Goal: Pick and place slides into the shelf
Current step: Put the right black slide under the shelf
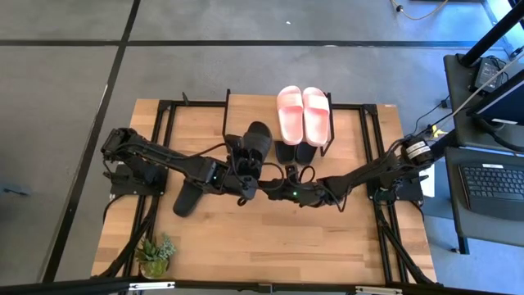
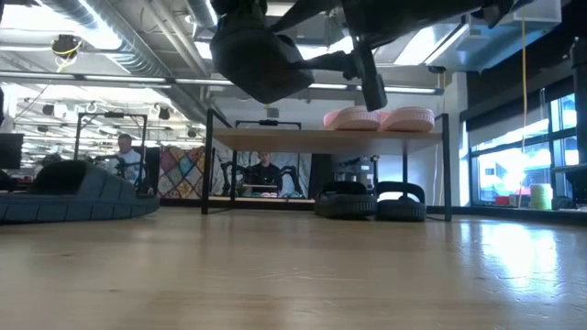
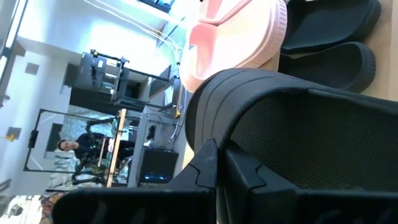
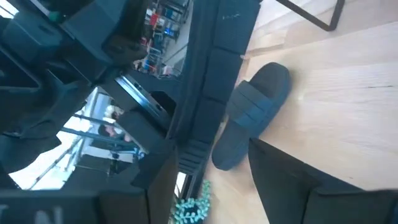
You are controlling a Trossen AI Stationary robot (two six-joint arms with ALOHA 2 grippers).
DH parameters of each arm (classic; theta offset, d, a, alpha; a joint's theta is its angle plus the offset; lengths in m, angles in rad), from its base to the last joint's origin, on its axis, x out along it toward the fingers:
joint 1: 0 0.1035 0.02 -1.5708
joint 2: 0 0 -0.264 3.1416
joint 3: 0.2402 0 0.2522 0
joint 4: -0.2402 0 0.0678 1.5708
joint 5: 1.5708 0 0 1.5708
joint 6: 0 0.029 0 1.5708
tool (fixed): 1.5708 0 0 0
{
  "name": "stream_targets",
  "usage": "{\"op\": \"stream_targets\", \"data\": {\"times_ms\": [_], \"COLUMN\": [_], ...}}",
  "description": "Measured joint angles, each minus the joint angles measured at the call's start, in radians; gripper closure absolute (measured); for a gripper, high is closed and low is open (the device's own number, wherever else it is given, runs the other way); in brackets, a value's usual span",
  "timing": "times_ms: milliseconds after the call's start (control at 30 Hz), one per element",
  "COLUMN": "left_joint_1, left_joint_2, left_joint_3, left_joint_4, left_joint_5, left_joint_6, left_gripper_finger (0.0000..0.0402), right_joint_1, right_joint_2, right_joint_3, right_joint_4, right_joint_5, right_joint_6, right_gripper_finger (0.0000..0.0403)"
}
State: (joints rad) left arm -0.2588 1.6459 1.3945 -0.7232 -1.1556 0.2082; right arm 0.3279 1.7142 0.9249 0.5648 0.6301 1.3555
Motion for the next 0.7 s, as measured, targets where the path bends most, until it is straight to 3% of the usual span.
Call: {"op": "stream_targets", "data": {"times_ms": [200, 700], "left_joint_1": [0.002, 0.005], "left_joint_2": [0.000, 0.000], "left_joint_3": [0.000, 0.000], "left_joint_4": [0.005, 0.036], "left_joint_5": [0.010, 0.014], "left_joint_6": [0.016, 0.033], "left_gripper_finger": [0.0401, 0.0401], "right_joint_1": [-0.001, -0.031], "right_joint_2": [0.016, 0.019], "right_joint_3": [0.000, 0.000], "right_joint_4": [0.075, 0.076], "right_joint_5": [0.015, 0.021], "right_joint_6": [-0.002, -0.004], "right_gripper_finger": [0.0207, 0.0220]}}
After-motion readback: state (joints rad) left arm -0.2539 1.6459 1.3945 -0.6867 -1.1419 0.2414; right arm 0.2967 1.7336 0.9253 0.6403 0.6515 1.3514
